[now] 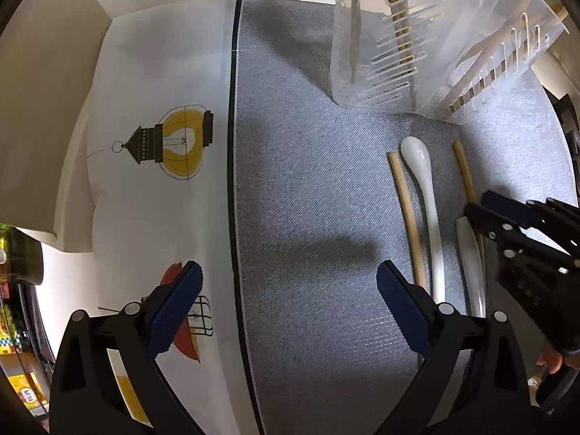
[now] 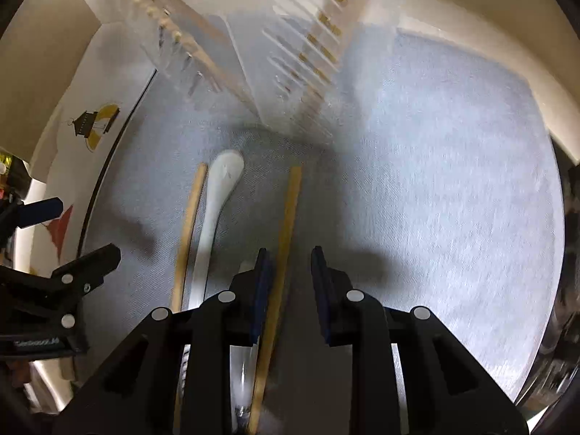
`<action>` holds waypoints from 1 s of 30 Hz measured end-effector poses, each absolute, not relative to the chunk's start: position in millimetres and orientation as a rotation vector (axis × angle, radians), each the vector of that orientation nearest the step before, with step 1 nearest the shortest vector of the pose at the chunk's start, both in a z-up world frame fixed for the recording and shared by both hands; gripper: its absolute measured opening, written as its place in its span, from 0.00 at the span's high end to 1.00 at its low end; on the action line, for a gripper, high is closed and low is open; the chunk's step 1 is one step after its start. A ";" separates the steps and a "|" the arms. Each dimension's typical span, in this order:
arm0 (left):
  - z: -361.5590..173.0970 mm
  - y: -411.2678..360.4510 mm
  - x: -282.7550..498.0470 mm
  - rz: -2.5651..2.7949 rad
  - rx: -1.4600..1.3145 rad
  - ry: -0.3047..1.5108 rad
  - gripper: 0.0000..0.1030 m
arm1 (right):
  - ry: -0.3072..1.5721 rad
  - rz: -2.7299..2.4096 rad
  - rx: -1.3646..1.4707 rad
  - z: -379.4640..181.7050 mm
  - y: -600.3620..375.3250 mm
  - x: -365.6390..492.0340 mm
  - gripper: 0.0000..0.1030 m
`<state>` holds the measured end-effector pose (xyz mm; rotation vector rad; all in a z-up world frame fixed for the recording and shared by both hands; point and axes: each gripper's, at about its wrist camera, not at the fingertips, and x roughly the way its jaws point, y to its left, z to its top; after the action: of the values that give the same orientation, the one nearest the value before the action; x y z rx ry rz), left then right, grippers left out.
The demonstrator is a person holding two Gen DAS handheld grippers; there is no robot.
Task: Organize utensils
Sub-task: 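Close the left tool on a chopstick while the right tool grasps another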
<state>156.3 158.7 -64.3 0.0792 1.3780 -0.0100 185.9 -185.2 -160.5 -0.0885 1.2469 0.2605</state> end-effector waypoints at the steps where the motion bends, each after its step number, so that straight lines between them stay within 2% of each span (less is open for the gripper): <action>1: -64.1 157.6 157.5 -0.012 0.077 1.376 0.09 | 1.238 0.256 -0.120 -161.7 -182.0 186.5 0.91; 15: -66.0 122.1 193.6 -0.079 0.059 1.387 0.10 | 1.274 0.198 -0.051 -166.1 -230.3 184.8 0.92; 23: -78.4 115.0 207.3 -0.054 0.056 1.428 0.19 | 1.257 0.195 -0.059 -168.2 -227.2 175.4 0.92; 25: -75.4 117.2 212.0 -0.059 0.033 1.426 0.25 | 1.254 0.193 -0.064 -168.4 -229.1 174.0 0.92; 26: -73.9 117.1 214.0 -0.058 0.034 1.421 0.33 | 1.252 0.193 -0.067 -167.0 -229.5 172.9 0.92; 27: -70.2 116.3 215.2 -0.066 0.039 1.411 0.45 | 1.251 0.194 -0.070 -166.8 -228.1 172.8 0.91; 28: -66.3 114.7 215.8 -0.080 0.049 1.403 0.53 | 1.251 0.197 -0.071 -166.6 -226.4 172.4 0.89; 30: -62.0 111.9 216.8 -0.106 0.066 1.398 0.82 | 1.252 0.203 -0.083 -165.0 -223.3 171.8 0.90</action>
<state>216.8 111.9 -62.0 0.0655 1.3976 -0.1061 171.8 -223.3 -165.0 -0.0825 1.2517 0.2033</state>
